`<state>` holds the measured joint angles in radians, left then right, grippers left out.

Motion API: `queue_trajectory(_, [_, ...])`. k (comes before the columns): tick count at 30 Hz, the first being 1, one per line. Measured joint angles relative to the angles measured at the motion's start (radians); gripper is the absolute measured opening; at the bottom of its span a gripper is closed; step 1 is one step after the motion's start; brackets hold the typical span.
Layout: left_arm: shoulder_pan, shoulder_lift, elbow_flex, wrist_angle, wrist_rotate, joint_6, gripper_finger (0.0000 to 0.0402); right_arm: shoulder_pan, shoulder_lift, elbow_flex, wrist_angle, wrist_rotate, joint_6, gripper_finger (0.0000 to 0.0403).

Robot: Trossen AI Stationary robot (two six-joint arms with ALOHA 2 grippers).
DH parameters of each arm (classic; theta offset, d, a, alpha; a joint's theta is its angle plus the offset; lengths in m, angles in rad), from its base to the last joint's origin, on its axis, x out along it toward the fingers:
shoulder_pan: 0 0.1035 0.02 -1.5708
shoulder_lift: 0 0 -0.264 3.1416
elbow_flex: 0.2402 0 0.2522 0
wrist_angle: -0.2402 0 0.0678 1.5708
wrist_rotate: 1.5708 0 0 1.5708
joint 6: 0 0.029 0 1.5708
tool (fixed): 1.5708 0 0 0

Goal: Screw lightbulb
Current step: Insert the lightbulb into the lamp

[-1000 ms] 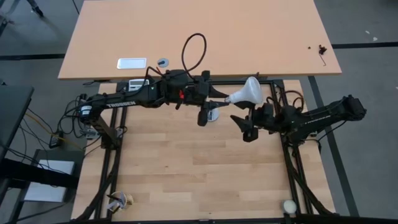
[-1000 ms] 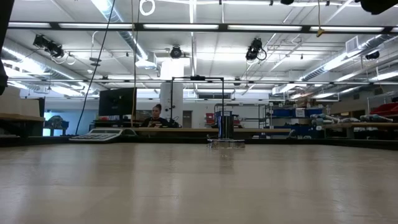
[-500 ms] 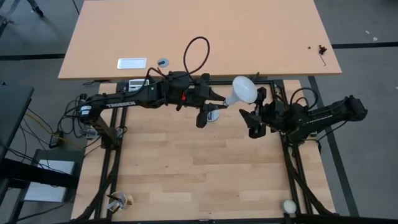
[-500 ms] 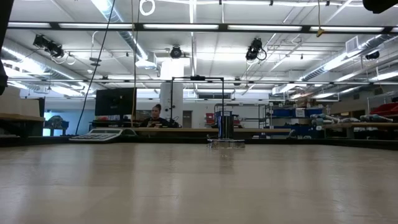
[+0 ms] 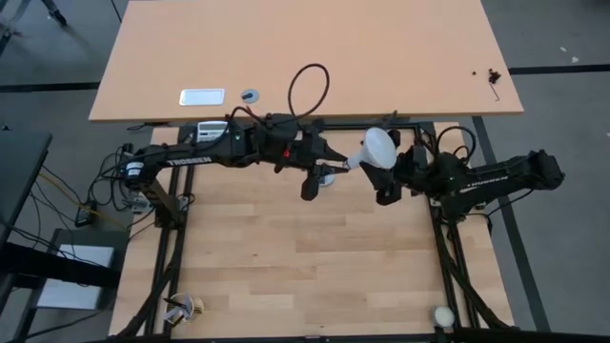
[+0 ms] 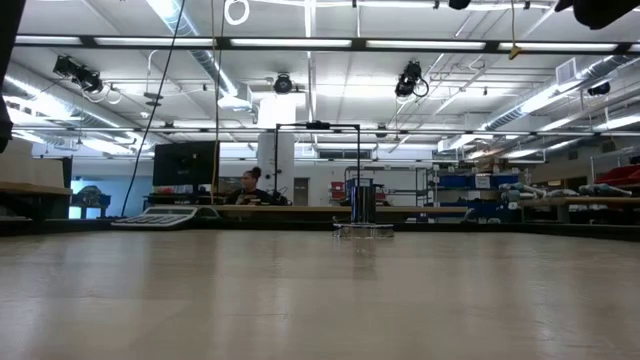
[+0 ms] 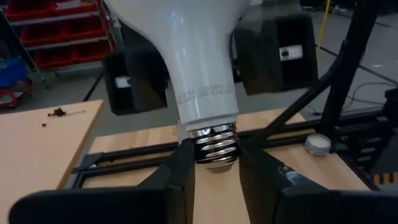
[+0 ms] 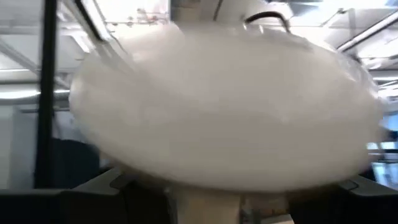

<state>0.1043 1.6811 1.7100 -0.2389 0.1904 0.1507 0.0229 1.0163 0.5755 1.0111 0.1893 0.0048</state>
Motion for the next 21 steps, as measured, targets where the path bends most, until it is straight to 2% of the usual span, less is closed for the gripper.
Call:
queue_trajectory(5, [0.0,0.014,0.0,-0.018,0.005,0.002,0.0095,-0.001,0.001,0.0,-0.011,-0.026,0.003,0.0268])
queue_trajectory(12, [0.0,0.023,0.003,-0.031,-0.008,0.004,0.0099,0.0,0.013,0.0,-0.016,-0.027,-0.002,0.0215])
queue_trajectory(17, [-0.001,0.023,0.006,-0.088,-0.099,0.003,0.012,-0.002,0.017,-0.002,-0.036,-0.02,-0.011,0.0194])
queue_trajectory(21, [0.006,0.024,-0.002,-0.223,-0.204,0.022,0.0138,-0.013,0.004,0.005,0.001,-0.025,-0.009,0.0192])
